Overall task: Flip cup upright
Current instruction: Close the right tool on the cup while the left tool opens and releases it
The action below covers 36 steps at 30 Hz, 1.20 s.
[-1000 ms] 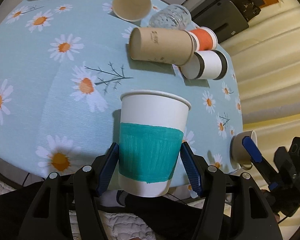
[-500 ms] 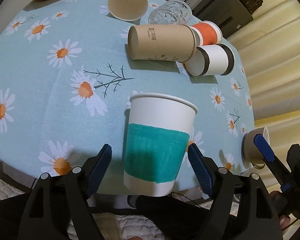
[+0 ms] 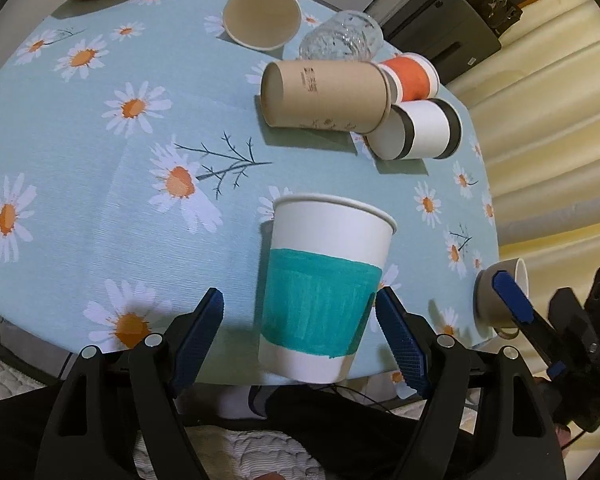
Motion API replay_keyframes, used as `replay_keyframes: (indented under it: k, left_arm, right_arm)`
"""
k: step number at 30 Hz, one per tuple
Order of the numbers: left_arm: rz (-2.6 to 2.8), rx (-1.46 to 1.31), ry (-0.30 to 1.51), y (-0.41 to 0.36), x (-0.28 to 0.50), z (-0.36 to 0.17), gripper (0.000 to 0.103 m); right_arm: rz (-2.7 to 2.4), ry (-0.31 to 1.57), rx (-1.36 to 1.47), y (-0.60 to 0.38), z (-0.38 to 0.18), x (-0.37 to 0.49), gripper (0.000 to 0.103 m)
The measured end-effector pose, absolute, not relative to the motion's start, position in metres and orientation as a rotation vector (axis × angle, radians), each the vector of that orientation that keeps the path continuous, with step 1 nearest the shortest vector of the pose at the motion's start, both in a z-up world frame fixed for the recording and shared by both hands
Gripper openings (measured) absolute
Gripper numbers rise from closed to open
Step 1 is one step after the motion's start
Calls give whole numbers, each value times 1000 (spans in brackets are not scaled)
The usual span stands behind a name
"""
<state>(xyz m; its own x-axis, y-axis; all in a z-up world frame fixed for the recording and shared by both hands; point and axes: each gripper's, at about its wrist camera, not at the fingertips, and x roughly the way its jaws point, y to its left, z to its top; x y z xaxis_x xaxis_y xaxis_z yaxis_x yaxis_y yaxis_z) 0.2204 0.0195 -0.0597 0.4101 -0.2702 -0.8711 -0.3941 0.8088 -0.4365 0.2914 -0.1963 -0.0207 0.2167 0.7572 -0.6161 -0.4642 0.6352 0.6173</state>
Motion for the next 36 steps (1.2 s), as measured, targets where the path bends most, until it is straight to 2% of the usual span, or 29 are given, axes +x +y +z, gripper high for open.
replay_keyframes:
  k: [9, 19, 20, 22, 23, 24, 36]
  left_arm:
    - [58, -735, 1086, 41, 185, -34, 77]
    - [47, -774, 967, 65, 133, -29, 77]
    - [47, -781, 951, 68, 128, -30, 77]
    - [49, -798, 926, 74, 120, -32, 77]
    - [47, -810, 918, 76, 116, -35, 77]
    - [40, -829, 914, 78, 112, -39, 77]
    - [-17, -910, 857, 92, 98, -59, 77]
  right_arm:
    - [914, 1184, 354, -176, -43, 295, 96]
    - [905, 1315, 324, -141, -62, 296, 96]
    - [899, 1327, 323, -136, -63, 297, 95]
    - [894, 1352, 314, -129, -67, 298, 83]
    - [884, 1368, 308, -126, -69, 299, 73]
    - [860, 1390, 294, -122, -72, 300, 70]
    - [735, 1484, 191, -92, -80, 306, 66]
